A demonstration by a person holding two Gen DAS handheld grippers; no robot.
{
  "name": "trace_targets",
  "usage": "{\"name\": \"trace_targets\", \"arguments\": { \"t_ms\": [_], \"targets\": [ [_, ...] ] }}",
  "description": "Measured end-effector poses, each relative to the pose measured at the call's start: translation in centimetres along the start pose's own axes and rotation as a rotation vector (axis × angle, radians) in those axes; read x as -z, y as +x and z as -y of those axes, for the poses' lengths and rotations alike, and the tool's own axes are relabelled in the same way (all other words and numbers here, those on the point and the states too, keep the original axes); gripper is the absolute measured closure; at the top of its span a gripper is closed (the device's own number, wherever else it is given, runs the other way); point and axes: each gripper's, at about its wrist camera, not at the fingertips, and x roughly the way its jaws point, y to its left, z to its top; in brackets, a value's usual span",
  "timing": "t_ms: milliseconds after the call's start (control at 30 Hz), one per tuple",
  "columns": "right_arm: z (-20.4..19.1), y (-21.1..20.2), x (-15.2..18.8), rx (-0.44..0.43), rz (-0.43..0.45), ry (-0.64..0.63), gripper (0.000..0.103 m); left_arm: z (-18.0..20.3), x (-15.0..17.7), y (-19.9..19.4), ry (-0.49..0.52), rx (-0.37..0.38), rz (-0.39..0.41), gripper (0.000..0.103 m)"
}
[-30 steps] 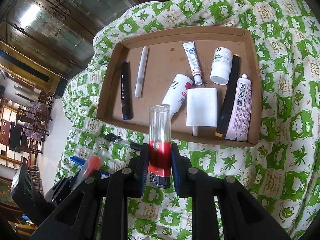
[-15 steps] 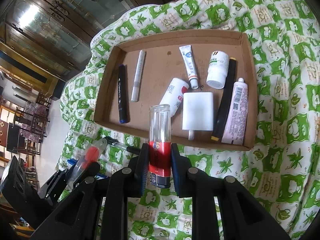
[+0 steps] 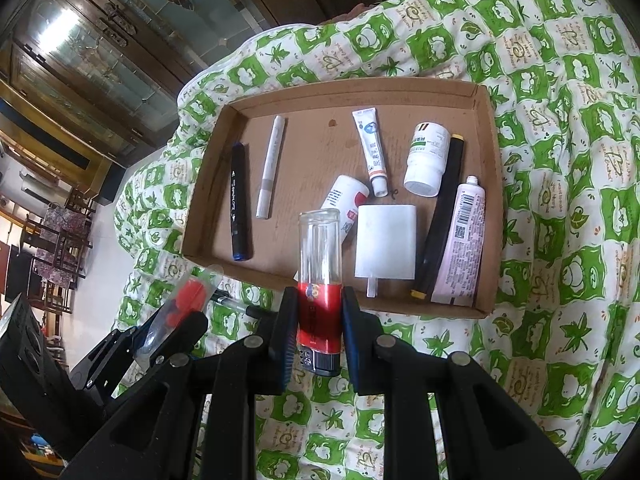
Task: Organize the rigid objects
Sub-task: 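Carry the red lighter with the right tool over the tray while the left tool carries the candle box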
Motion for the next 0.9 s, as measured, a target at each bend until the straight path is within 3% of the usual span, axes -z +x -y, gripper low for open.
{"name": "trace_targets", "arguments": {
  "t_ms": [533,900],
  "targets": [
    [1.5,-0.3,-1.5,-0.001,0.026,0.046,0.083,0.8,-2.6,1.4,0.022,-0.004,0.017,0.073],
    [2.9,0.6,-3.2,0.008,0.035,0.074,0.083,1.0,-4.2,5.3,0.008,0.023,-0.013,0.073]
  ]
}}
